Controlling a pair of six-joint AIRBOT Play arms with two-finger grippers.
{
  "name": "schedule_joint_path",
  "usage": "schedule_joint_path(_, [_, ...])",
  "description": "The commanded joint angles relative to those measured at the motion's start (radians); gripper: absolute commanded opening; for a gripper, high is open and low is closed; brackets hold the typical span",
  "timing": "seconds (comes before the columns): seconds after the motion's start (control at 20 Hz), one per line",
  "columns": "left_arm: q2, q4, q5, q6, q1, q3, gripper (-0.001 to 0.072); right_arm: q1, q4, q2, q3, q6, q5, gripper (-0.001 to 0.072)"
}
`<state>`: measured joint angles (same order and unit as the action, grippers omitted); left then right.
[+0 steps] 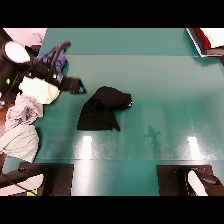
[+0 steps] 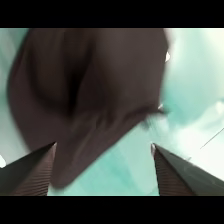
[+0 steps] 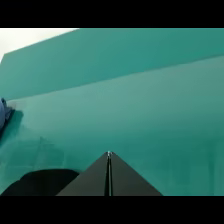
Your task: Fold the shirts.
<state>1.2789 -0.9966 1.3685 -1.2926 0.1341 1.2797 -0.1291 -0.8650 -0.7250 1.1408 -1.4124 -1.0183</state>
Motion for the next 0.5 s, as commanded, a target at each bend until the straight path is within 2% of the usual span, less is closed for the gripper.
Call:
schedule_joint_path(0.0, [-0.09, -0.075, -0.065, -0.018, -0.029, -0.295, 0.0706, 0.0, 0.001, -0.026, 0.0, 0.0, -0.029, 0.0018])
schedule_joint_path(0.2, [-0.092, -0.032, -0.164, -0.004, -0.029, -0.51, 0.0707, 0.032, -0.001, -0.028, 0.0, 0.001, -0.029, 0.0018])
schedule_joint_path(0.3, [-0.092, 0.006, -0.212, 0.039, -0.029, -0.558, 0.0707, 0.056, -0.001, -0.028, 0.0, 0.027, -0.028, 0.0018])
schedule_joint_path(0.45, [-0.083, 0.014, -0.266, 0.044, -0.029, -0.574, 0.0706, 0.073, -0.001, -0.028, 0.0, 0.026, -0.027, 0.0017])
